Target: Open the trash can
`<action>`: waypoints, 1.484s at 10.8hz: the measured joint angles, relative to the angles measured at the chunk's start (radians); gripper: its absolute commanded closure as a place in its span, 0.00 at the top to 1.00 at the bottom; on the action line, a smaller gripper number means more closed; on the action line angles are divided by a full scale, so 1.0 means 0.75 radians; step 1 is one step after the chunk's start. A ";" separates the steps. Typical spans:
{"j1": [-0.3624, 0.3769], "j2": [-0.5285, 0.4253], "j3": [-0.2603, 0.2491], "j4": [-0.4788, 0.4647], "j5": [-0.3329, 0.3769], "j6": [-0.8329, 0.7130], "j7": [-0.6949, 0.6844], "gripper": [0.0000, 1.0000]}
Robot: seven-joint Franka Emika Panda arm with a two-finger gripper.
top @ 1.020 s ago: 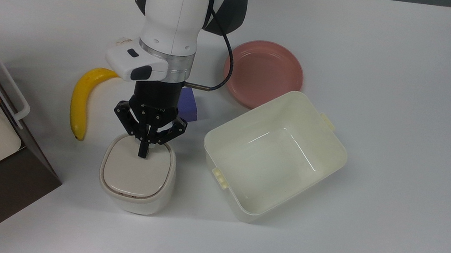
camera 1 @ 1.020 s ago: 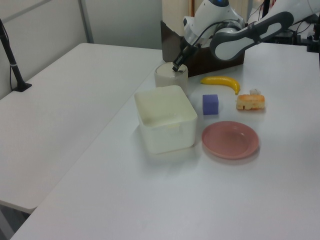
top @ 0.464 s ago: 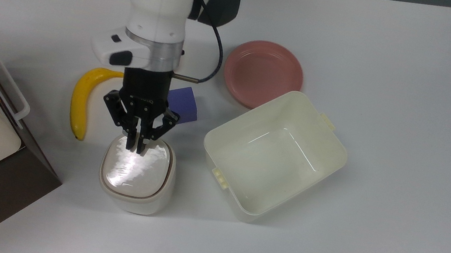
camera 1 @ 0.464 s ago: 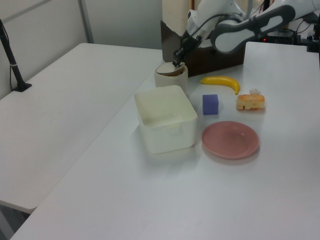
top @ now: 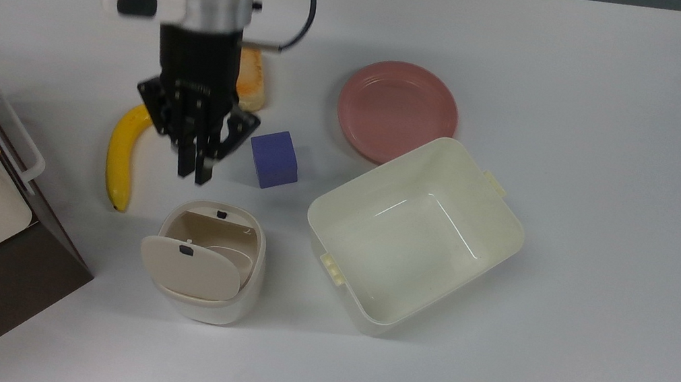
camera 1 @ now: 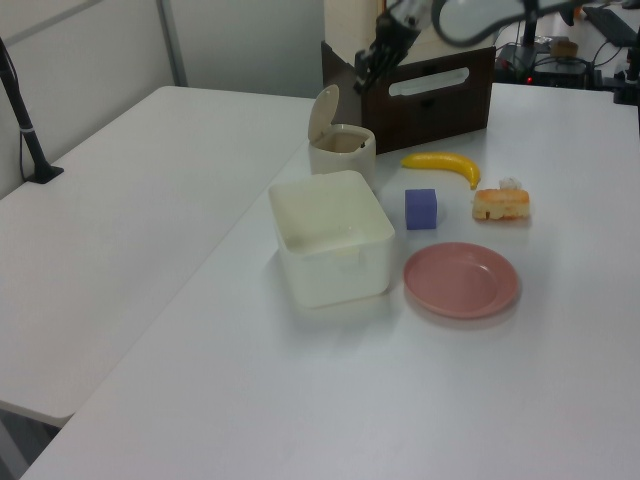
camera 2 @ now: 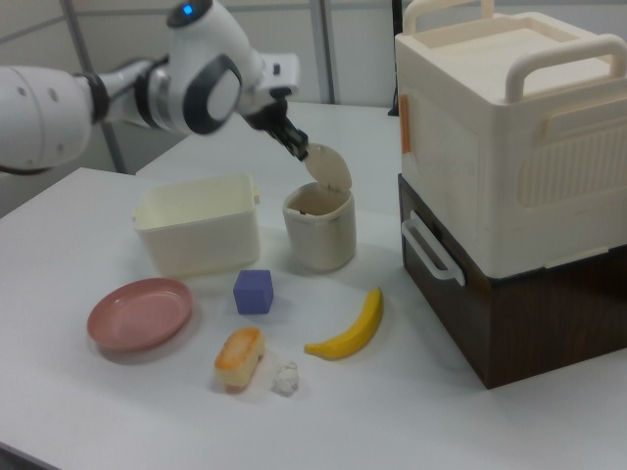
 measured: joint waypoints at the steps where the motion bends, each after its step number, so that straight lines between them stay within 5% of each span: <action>1: 0.000 -0.084 0.010 0.007 0.026 -0.097 0.000 0.22; 6: -0.002 -0.314 0.019 0.007 0.029 -0.684 -0.201 0.37; 8: -0.022 -0.401 0.014 0.007 0.032 -0.951 -0.411 0.53; 9: -0.041 -0.447 0.009 0.006 0.044 -1.050 -0.529 0.93; 10: -0.056 -0.493 -0.003 -0.002 0.054 -1.103 -0.632 1.00; 16: -0.068 -0.592 -0.042 -0.169 0.059 -1.132 -0.736 1.00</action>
